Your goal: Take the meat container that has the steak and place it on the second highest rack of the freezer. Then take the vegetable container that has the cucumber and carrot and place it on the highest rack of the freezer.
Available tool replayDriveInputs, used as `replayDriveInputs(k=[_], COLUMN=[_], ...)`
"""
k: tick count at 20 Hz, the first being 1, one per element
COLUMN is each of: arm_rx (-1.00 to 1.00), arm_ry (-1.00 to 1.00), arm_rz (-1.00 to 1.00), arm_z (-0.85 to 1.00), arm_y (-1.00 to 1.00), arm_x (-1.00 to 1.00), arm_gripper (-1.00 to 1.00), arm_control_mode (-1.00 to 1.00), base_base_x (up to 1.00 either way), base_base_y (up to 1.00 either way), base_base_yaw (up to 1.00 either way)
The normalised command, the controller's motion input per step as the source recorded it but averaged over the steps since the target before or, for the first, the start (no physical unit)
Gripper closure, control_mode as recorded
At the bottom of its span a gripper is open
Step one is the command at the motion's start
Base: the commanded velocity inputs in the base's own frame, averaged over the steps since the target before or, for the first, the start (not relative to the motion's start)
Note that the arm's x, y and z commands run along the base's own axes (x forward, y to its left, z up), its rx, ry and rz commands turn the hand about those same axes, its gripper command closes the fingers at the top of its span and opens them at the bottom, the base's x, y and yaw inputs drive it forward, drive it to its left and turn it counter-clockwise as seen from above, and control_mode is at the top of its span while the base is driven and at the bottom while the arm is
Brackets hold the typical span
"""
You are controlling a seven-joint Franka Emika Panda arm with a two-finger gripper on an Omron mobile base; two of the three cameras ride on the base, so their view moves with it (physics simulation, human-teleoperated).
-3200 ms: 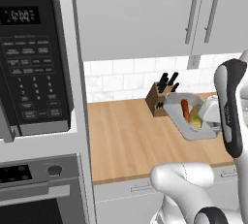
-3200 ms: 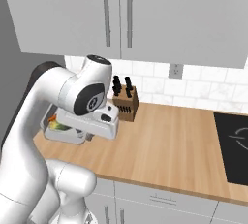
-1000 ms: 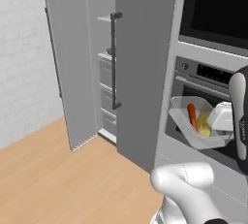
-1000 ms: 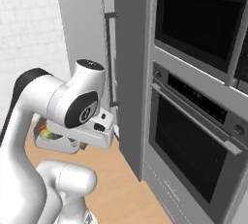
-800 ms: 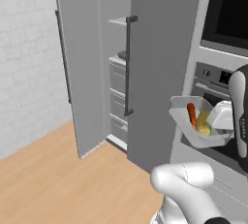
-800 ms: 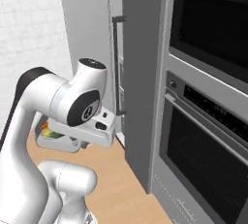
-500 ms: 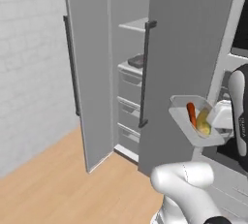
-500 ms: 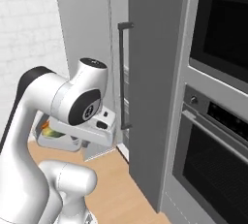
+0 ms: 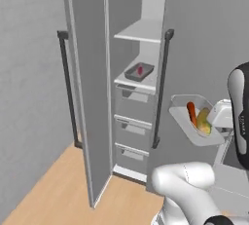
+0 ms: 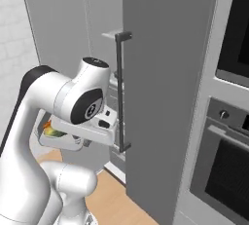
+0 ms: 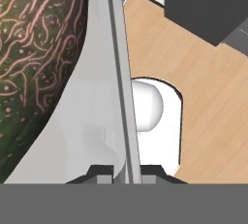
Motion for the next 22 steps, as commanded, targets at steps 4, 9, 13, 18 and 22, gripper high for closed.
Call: replayDriveInputs(k=[4, 9, 13, 18, 22], arm_rx=[0.00, 0.00, 0.00, 0.00, 0.00], arm_ry=[0.00, 0.00, 0.00, 0.00, 0.00], arm_rz=[0.00, 0.00, 0.00, 0.00, 0.00], arm_z=[0.00, 0.00, 0.00, 0.00, 0.00], arm_y=[0.00, 0.00, 0.00, 0.00, 0.00], arm_x=[0.00, 0.00, 0.00, 0.00, 0.00], arm_gripper=[1.00, 1.00, 1.00, 1.00, 1.00], arm_control_mode=[1.00, 1.00, 1.00, 1.00, 1.00], base_base_x=[0.61, 0.68, 0.56, 0.65, 0.24], base_base_y=[0.82, 0.32, 0.00, 0.01, 0.23], base_base_yaw=[-0.46, -0.27, 0.00, -0.05, -0.10])
